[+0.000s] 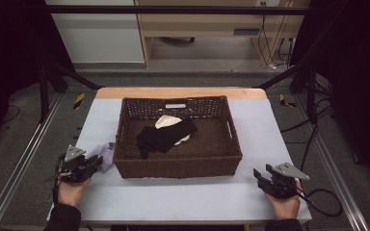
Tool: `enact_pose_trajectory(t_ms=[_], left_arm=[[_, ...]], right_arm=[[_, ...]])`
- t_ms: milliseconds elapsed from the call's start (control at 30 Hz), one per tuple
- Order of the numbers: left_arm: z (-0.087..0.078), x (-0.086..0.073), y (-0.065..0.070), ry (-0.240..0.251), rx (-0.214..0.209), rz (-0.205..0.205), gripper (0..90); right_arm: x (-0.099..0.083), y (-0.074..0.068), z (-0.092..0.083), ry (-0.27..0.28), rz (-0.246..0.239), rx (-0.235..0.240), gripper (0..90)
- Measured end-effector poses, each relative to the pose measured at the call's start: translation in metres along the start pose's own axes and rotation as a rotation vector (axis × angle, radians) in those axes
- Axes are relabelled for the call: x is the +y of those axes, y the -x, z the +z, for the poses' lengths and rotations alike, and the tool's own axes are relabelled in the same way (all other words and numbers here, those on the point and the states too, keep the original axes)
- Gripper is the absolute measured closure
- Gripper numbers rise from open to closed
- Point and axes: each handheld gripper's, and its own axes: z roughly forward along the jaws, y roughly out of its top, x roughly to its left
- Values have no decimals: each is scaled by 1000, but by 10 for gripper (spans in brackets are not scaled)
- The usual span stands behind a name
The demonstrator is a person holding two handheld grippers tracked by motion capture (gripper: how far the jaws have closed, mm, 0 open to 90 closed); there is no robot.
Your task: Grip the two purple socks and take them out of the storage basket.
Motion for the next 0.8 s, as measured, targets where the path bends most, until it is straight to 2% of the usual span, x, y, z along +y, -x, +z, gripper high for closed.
enact_pose_trajectory(t_ms=[67, 167, 233, 400, 567, 700, 800], left_arm=[[-4, 0, 0, 24, 18, -7, 579], [-13, -2, -2, 61, 32, -26, 465], [-16, -4, -3, 66, 38, -40, 398], [-23, -9, -7, 72, 50, -51, 331], [-33, -19, -7, 75, 38, -57, 275], [-38, -31, -9, 52, 53, -42, 240], [-40, -39, -13, 28, 63, -47, 214]], right_arm=[[0, 0, -1, 7, -1, -5, 436], [0, 0, -1, 9, 4, -7, 416], [-1, 0, -2, 13, 0, -10, 408], [-1, 0, -2, 17, -3, -11, 392], [-1, 0, -3, 20, 5, -12, 361], [-2, 0, -3, 22, -3, -16, 324], [-2, 0, -1, 14, 0, -13, 293]])
